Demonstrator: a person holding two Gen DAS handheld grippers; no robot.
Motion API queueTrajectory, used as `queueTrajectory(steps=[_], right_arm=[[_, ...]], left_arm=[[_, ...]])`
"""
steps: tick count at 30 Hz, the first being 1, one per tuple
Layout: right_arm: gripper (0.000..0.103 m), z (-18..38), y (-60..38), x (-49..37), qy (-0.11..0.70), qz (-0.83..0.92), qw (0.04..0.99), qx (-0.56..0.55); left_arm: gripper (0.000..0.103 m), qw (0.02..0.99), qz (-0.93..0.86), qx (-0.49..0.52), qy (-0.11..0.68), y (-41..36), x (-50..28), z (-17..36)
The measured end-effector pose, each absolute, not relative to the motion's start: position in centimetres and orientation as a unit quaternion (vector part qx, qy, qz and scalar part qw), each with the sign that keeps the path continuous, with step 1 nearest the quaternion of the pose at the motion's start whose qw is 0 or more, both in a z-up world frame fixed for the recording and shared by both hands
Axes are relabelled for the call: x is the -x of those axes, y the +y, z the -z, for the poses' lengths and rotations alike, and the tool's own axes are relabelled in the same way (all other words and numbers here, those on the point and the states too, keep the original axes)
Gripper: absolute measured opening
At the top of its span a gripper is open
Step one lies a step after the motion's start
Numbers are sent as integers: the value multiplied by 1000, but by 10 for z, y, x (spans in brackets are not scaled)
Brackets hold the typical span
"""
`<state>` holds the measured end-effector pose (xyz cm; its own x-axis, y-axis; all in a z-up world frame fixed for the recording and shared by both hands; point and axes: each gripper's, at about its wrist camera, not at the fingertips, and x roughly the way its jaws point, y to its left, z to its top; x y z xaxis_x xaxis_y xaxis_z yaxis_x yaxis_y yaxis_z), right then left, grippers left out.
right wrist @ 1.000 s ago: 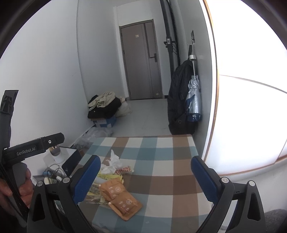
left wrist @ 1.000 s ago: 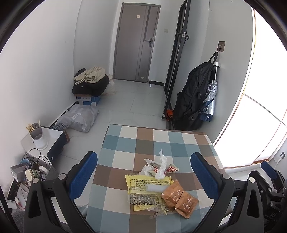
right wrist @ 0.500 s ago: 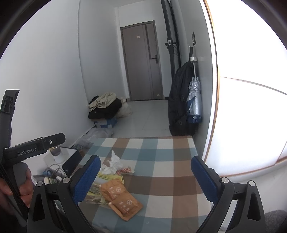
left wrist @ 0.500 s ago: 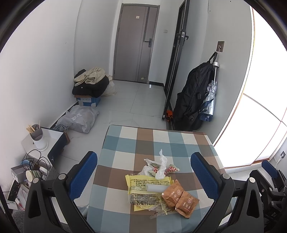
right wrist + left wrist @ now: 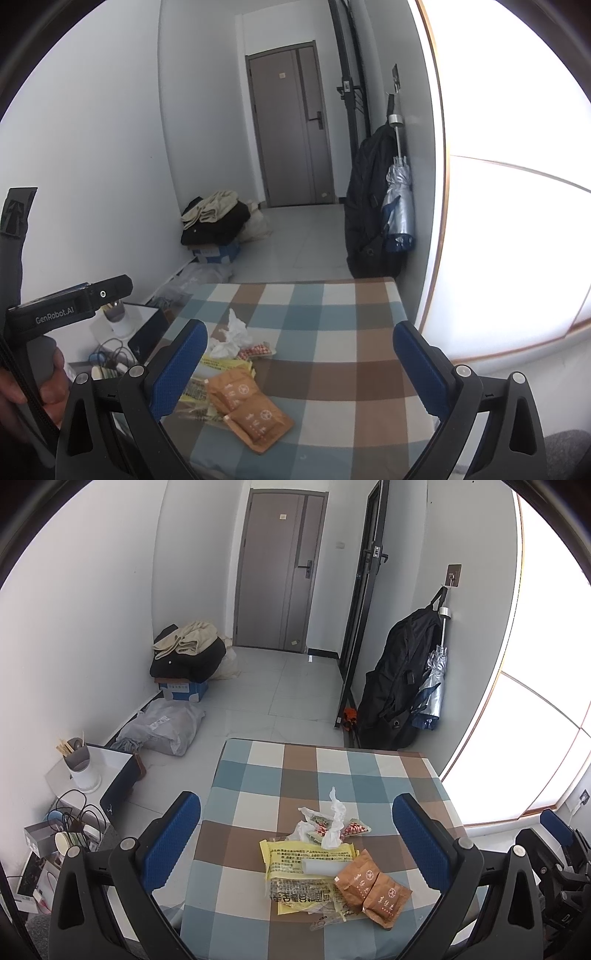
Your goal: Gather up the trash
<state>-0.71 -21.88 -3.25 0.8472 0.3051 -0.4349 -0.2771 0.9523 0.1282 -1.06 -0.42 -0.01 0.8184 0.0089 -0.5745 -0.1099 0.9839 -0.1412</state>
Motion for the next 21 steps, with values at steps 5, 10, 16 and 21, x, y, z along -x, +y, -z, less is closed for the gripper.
queueTrajectory(steps=[5, 10, 16, 21], right_arm=[[102, 33, -216, 8, 233, -151, 960, -28], [102, 36, -215, 5, 245, -152, 957, -31], [102, 51, -207, -13, 294, -161, 941, -39], [101, 63, -195, -37, 345, -190, 918, -47]], left_arm=[[102, 950, -32, 84, 300, -3, 11, 0], [102, 948, -30, 86, 304, -2, 10, 1], [102, 942, -30, 98, 320, 7, 2, 7], [102, 928, -43, 120, 351, 24, -12, 20]])
